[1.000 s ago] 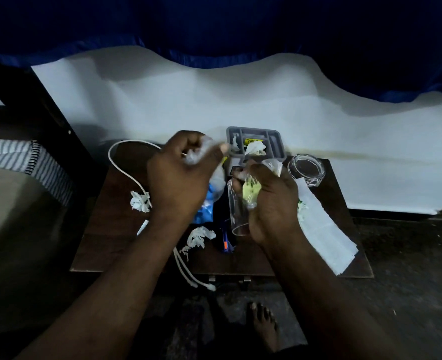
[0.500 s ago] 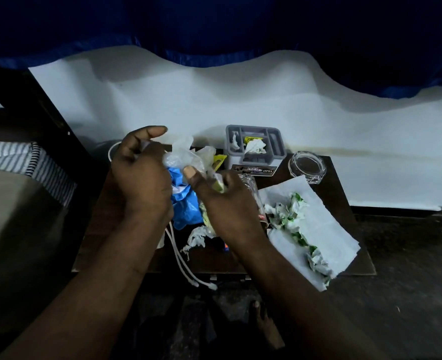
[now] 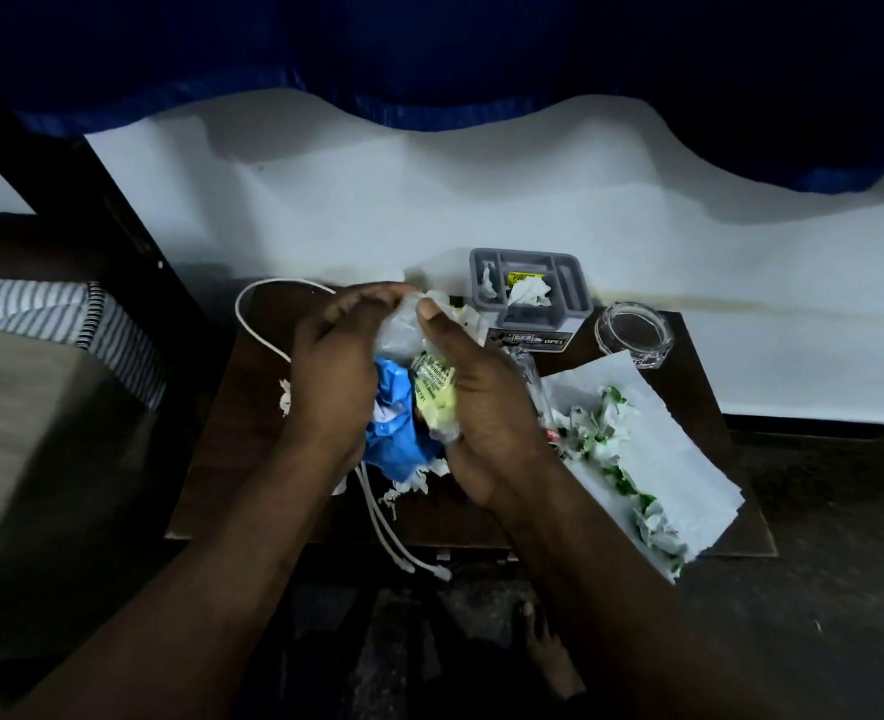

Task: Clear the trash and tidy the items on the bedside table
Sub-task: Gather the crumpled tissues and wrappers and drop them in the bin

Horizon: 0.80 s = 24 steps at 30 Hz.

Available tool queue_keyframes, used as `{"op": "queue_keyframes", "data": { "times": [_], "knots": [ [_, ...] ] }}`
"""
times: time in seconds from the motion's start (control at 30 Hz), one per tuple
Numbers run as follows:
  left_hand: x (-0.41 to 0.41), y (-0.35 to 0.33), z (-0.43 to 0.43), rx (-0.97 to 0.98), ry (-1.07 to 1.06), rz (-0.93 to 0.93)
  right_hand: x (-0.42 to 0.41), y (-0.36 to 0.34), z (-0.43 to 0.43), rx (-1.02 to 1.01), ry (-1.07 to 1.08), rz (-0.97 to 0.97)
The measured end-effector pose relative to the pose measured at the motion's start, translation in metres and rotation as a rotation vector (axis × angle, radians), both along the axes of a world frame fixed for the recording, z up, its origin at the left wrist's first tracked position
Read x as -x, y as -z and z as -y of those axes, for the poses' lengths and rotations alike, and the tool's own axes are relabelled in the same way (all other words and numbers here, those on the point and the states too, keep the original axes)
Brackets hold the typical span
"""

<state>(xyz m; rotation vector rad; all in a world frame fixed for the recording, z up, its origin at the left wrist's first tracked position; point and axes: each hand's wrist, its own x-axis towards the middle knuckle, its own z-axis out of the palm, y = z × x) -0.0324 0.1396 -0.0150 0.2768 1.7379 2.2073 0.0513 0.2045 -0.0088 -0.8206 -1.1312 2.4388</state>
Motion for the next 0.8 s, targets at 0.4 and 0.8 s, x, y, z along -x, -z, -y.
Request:
{"op": "queue_keyframes", "data": {
  "times": [0.4, 0.8],
  "knots": [
    [0.029, -0.005, 0.019, 0.003, -0.279, -0.249, 0.003, -0.002, 0.011, -0.891, -0.025, 0.463],
    [0.032, 0.002, 0.019, 0.049, -0.132, -0.040, 0.011, 0.008, 0.018, -0.202, -0.174, 0.056]
  ]
}}
